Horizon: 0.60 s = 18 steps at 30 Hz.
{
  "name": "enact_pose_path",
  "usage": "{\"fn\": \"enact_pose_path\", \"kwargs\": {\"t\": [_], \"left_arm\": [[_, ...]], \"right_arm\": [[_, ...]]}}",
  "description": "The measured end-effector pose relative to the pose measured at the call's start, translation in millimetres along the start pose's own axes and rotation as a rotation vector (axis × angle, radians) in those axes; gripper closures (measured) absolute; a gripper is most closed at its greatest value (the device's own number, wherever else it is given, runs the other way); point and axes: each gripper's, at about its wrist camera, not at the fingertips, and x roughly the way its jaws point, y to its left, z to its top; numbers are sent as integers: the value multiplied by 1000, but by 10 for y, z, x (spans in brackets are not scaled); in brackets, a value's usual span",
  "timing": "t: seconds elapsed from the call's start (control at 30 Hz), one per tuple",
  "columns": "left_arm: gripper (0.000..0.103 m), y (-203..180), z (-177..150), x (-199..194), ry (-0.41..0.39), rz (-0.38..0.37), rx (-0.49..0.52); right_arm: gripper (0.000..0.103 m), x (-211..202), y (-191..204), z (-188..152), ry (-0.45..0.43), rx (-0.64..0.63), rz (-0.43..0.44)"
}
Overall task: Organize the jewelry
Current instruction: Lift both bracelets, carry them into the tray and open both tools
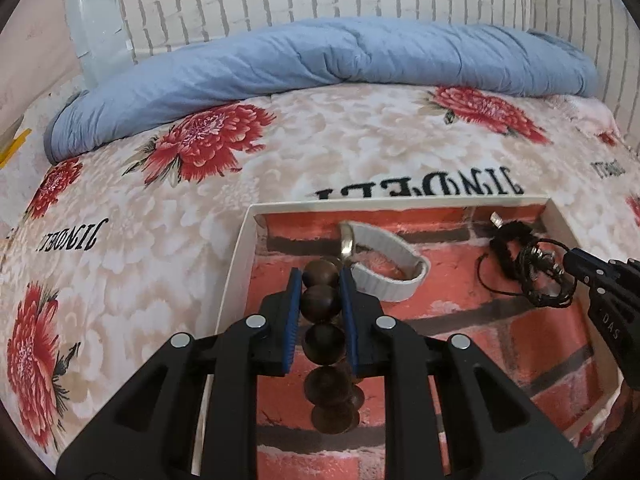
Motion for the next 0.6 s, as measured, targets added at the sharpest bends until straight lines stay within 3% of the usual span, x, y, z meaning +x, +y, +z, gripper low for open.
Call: {"fn": "enact_pose_path", "kwargs": {"t": [0.53, 0.6], "left_arm": [[83, 67, -121, 407, 128, 16, -12], [82, 91, -123, 413, 131, 15, -26]], "right_arm": [[99, 263, 44, 54, 93, -24, -11], [95, 269, 54, 56, 100, -32, -6]]}}
